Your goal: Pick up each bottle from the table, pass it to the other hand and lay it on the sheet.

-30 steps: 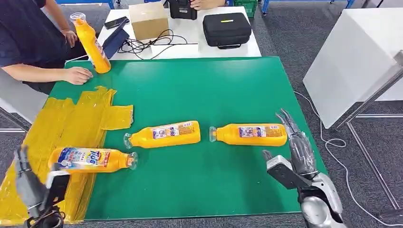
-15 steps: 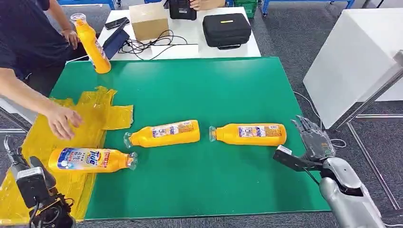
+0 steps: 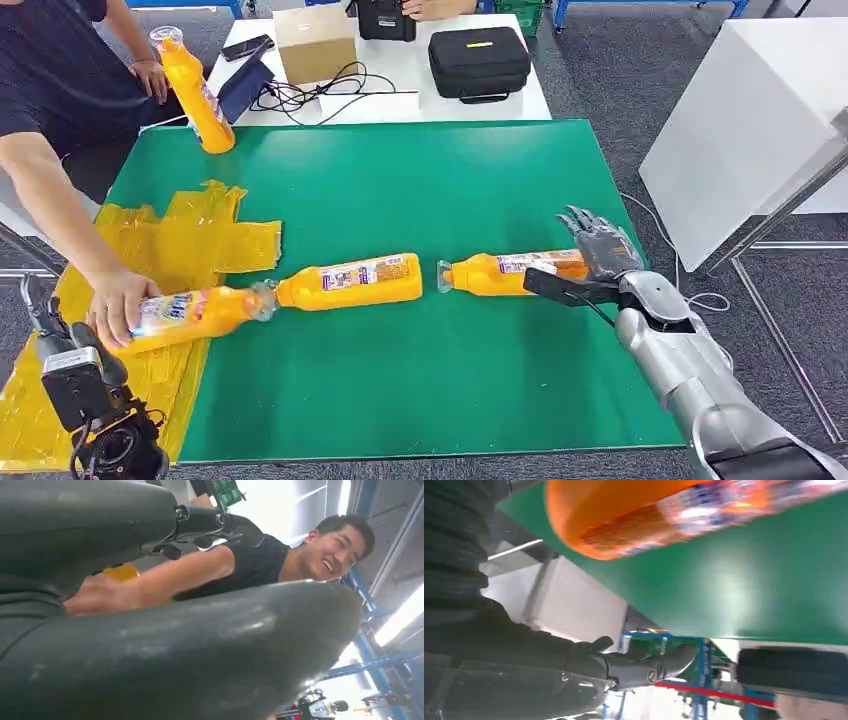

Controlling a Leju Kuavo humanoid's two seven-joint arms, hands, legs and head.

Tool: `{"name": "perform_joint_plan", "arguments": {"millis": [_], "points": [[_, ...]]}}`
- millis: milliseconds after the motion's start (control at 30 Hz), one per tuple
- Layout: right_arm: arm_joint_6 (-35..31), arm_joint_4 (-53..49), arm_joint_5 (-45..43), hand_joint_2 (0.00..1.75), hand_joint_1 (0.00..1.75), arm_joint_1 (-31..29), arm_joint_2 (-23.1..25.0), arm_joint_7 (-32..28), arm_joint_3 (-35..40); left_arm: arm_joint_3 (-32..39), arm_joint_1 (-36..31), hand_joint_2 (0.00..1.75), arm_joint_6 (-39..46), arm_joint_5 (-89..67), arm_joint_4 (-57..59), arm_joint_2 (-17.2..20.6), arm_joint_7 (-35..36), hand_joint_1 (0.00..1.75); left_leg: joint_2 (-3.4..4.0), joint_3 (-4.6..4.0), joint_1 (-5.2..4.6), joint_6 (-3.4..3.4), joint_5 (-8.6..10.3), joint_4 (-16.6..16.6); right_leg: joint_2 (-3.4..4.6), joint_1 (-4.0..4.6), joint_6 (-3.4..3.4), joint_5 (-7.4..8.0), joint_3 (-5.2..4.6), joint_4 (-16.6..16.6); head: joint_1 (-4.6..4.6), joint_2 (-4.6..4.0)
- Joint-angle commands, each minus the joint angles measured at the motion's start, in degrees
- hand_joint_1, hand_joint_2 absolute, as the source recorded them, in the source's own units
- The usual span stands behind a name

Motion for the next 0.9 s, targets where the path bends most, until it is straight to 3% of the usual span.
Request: {"name": "perform_joint_plan", "arguments": {"millis": [33, 267, 567, 600, 633, 900], "points": [[0.28, 6.51, -1.63, 1.75, 0.00, -2.06, 1.86, -1.21, 4.84, -3.21, -2.43, 0.00, -0.54, 1.34, 4.21, 3.22, 0.13, 0.00, -0.10, 0.21, 0.06, -0.18, -0.06, -0.08, -0.21, 0.05, 0.07, -0.09, 0.24, -0.06, 0.00, 0.00], [3.19, 7.57, -1.12, 1.75, 0.00, 0.11, 0.51, 0.95, 7.32, -4.42, -2.73, 0.00, -0.74, 2.87, 4.14, 4.55, 0.13, 0.00, -0.08, 0.19, 0.04, -0.15, -0.06, -0.07, -0.24, 0.02, 0.07, -0.08, 0.24, -0.08, -0.02, 0.00], [11.58, 19.57, -0.36, 1.75, 0.00, 0.12, 1.61, 6.16, 10.35, -5.47, -1.76, 0.00, 0.64, 3.88, 1.39, 3.94, 0.13, 0.00, -0.12, 0.26, 0.04, -0.16, -0.07, -0.11, -0.28, 0.02, 0.08, -0.10, 0.32, -0.13, -0.02, 0.00], [12.39, 20.15, -0.39, 1.75, 0.99, 0.24, 1.65, 6.34, 10.33, -5.41, -1.55, 0.00, 0.72, 3.95, 1.06, 3.83, 0.13, 0.00, -0.11, 0.30, 0.05, -0.11, -0.07, -0.09, -0.22, 0.03, 0.06, -0.07, 0.32, -0.14, -0.04, 0.00], [13.28, 20.80, -0.53, 1.75, 1.75, 0.42, 1.72, 6.58, 10.19, -5.32, -1.34, 0.00, 0.74, 4.06, 0.57, 3.75, 0.13, 0.00, -0.14, 0.40, 0.09, -0.16, -0.08, -0.12, -0.29, 0.08, 0.09, -0.09, 0.45, -0.20, 0.00, 0.00], [14.89, 21.76, -0.41, 1.75, 1.75, -0.83, 3.09, 7.17, 10.30, -4.42, 0.45, 0.00, 1.22, 4.31, -1.07, 3.57, 0.13, 0.00, -0.15, 0.72, 0.10, -0.21, -0.08, -0.14, -0.34, 0.13, 0.10, -0.08, 0.84, -0.27, 0.00, 0.00]]}}
